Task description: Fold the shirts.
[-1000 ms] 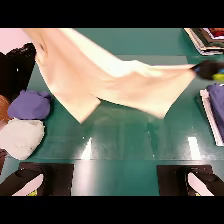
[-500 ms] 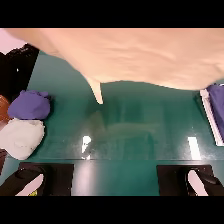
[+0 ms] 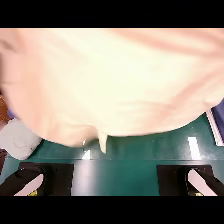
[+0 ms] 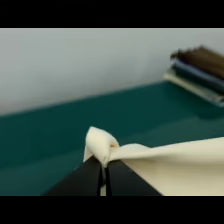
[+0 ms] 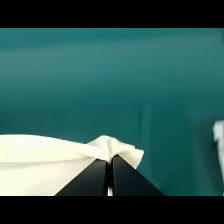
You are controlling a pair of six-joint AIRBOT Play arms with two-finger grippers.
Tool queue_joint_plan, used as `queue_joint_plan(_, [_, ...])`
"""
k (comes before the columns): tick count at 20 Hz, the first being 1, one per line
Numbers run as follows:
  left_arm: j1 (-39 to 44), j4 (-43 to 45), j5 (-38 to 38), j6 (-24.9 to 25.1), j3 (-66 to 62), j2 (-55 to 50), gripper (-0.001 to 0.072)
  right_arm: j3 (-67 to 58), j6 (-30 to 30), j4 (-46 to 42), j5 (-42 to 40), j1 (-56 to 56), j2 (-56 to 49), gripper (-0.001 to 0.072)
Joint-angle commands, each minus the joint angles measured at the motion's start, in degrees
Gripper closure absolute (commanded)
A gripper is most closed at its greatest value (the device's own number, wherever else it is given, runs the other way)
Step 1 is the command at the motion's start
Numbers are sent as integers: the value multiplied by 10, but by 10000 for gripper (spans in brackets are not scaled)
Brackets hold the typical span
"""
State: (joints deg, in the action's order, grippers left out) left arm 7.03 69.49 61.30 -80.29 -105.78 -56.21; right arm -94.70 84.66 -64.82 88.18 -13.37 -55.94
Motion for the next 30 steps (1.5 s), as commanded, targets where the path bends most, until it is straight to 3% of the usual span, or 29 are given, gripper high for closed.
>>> queue_joint_plan(1, [0, 10, 63, -5, 124, -93, 681, 105, 10, 2, 38, 40, -80, 696])
queue_joint_plan(4, [0, 20, 48, -3, 175, -220, 681, 191, 9, -13, -31, 86, -164, 696])
queue_joint_plan(7, [0, 37, -16, -3, 175, -320, 681, 211, 8, -12, -148, 117, -246, 696])
queue_joint_plan(12, [-1, 45, -170, -5, 175, -364, 681, 122, 9, -12, -255, 146, -349, 695])
queue_joint_plan(14, [0, 45, -184, -9, 175, -364, 679, 79, 9, -12, -254, 158, -382, 694])
queue_joint_plan(15, [-1, 46, -179, -9, 175, -364, 628, 62, 9, -11, -248, 162, -396, 689])
queue_joint_plan(16, [-1, 46, -171, -9, 174, -364, 332, 45, 9, -9, -238, 164, -409, 549])
queue_joint_plan(17, [-3, 47, -159, -15, 174, -363, 155, 31, 9, -6, -227, 164, -417, 360])
queue_joint_plan(18, [-9, 49, -138, -28, 170, -363, 167, 18, 9, -8, -210, 163, -422, 327])
queue_joint_plan(21, [-55, 49, -31, -70, 153, -342, 167, 16, 3, -9, -167, 152, -396, 328])
queue_joint_plan(25, [-141, 48, 111, -64, 174, -289, 167, 118, -29, -9, -143, 138, -292, 330])
queue_joint_plan(30, [-167, 0, 112, -61, 384, -177, 167, 276, -38, -8, -141, 137, -170, 330])
